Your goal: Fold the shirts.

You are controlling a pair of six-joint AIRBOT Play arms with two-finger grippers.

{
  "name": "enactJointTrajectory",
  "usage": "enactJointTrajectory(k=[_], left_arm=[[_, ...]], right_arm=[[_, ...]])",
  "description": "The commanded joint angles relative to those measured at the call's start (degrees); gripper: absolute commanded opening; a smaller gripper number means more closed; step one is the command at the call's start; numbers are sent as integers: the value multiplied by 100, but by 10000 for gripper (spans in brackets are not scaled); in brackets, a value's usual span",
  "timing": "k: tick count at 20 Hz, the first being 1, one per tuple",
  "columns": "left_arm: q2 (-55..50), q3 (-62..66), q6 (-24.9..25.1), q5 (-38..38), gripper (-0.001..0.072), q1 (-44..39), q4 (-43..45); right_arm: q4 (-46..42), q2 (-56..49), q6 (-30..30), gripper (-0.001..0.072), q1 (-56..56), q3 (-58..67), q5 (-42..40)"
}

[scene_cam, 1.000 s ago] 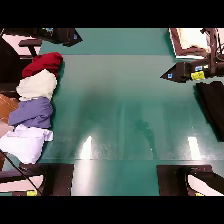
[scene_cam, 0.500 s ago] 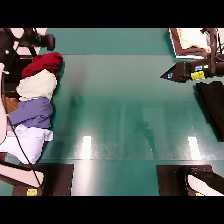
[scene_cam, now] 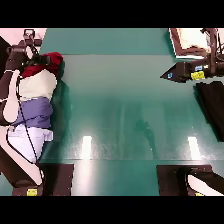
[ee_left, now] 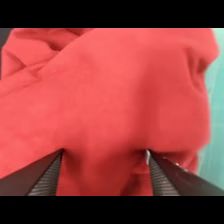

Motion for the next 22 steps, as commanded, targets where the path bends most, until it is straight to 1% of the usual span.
enactJointTrajectory(k=[1,2,3,4,6,8,10,12,14,17,20,22], left_arm=[[-214,2,-11,208,621,59,26],[-195,20,-9,142,459,59,24],[-162,70,-9,-15,180,59,24],[-118,175,-9,-177,41,59,22],[46,505,-17,-389,27,59,-111],[472,892,-11,-350,27,37,-289],[1244,960,37,-142,26,-63,-295],[2138,960,297,-317,26,-247,-317],[3023,960,699,-846,26,-535,-334],[4028,960,1117,-1676,26,-1137,-413],[4435,837,1150,-2503,26,-1917,-780],[4424,437,1147,-2785,26,-2570,-1067]], right_arm=[[4,4,4,17,4,4,-122],[4,4,7,17,4,4,-173],[4,4,7,17,4,4,-243],[7,7,7,17,4,4,-317],[109,11,9,17,4,31,-487],[186,4,7,17,4,238,-584],[125,4,4,17,-42,603,-595],[76,0,7,17,-192,1012,-688],[-114,0,9,17,-389,1432,-686],[-155,-2,9,17,-774,1941,-678],[-153,0,9,16,-1095,2284,-520],[-146,2,9,17,-1235,2396,-358]])
